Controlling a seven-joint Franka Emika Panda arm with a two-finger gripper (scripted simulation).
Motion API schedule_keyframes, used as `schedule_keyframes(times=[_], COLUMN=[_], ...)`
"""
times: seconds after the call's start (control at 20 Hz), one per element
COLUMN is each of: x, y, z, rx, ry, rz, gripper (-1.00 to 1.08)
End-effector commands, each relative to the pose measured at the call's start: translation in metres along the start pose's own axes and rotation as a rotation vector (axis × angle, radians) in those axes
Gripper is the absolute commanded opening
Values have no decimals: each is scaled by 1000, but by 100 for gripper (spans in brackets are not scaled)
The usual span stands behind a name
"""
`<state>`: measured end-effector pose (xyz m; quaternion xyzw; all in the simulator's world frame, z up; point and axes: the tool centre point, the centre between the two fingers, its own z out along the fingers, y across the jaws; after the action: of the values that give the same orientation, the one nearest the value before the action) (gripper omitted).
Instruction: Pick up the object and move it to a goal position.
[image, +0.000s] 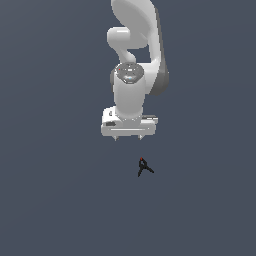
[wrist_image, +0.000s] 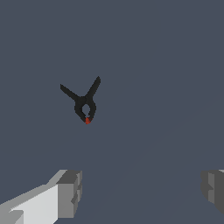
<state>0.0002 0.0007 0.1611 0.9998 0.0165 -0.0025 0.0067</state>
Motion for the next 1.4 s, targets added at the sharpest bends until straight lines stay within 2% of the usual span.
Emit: schedule_keyframes(times=[0.0,0.8,1.35], x=[0,4,33], y=[0,3,-26], z=[0,3,39], rx=[0,-9,-6], ry=[0,-11,-4], rz=[0,-30,-103], gripper=[100,100,100])
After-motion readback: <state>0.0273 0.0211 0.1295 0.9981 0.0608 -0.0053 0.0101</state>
